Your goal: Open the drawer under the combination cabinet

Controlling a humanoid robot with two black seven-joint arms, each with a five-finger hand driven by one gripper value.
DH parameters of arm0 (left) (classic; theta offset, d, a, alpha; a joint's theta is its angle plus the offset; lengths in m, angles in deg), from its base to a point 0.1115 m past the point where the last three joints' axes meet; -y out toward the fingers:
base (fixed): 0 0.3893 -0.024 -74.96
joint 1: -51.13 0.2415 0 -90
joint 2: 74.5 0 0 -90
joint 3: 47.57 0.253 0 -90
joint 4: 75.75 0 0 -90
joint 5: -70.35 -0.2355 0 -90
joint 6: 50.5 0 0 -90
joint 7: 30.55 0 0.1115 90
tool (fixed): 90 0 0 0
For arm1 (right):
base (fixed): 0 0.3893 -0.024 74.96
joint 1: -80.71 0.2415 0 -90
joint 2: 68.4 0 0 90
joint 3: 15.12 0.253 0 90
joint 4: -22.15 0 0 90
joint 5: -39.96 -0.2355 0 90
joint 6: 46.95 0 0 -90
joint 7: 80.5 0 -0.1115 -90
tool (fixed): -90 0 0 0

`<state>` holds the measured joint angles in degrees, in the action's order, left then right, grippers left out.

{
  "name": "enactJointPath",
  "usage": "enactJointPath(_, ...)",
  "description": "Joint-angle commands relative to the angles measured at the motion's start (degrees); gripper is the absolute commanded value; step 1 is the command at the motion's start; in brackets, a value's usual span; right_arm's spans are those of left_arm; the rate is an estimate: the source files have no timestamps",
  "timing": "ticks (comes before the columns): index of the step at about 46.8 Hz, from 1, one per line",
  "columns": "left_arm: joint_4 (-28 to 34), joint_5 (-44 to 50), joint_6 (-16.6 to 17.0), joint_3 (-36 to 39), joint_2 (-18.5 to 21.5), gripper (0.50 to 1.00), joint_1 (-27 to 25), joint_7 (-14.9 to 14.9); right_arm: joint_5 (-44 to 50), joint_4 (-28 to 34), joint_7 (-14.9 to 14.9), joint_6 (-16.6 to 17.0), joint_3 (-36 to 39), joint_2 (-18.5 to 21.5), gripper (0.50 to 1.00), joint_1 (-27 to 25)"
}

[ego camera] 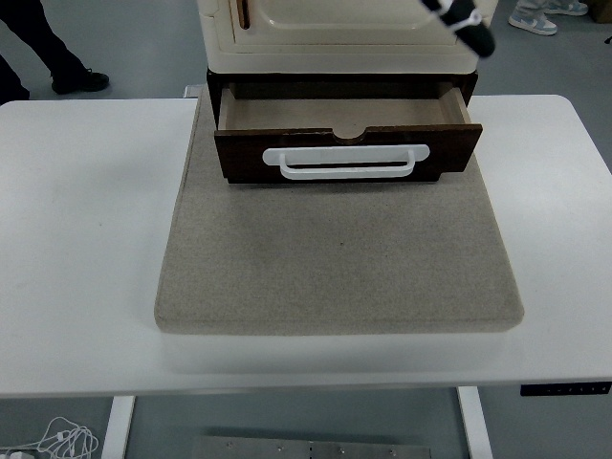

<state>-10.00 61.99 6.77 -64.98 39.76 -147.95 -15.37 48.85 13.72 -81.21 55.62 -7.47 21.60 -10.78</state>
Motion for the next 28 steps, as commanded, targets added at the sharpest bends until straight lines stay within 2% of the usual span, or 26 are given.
enactJointPath(1, -2.8, -0.1, 0.7, -4.8, 0.0, 1.0, 0.1, -1.9, 0.0, 0.0, 0.0, 0.0, 0.0, 0.0, 0.926, 0.0)
enactJointPath(6, -8.3, -0.2, 1.7, -9.8, 0.0, 1.0, 0.0, -5.6, 0.0, 0.0, 0.0, 0.0, 0.0, 0.0, 0.926, 0.0)
enactJointPath(10, -12.6, -0.1, 4.3, -12.2, -0.1, 1.0, -0.1, -8.5, 0.0, 0.0, 0.0, 0.0, 0.0, 0.0, 0.926, 0.0)
enactJointPath(13, -14.3, -0.1, 7.8, -13.7, 0.0, 1.0, 0.0, -10.3, 0.0, 0.0, 0.0, 0.0, 0.0, 0.0, 0.926, 0.0)
enactJointPath(22, -19.9, 0.0, 21.3, -19.8, 0.1, 1.0, 0.2, -13.4, 0.0, 0.1, 0.0, 0.0, 0.0, 0.0, 0.926, 0.0)
enactJointPath(28, -24.6, 0.3, 27.7, -23.4, 0.3, 1.0, 1.2, -15.1, 0.0, 0.0, 0.0, 0.0, 0.0, 0.0, 0.926, 0.0)
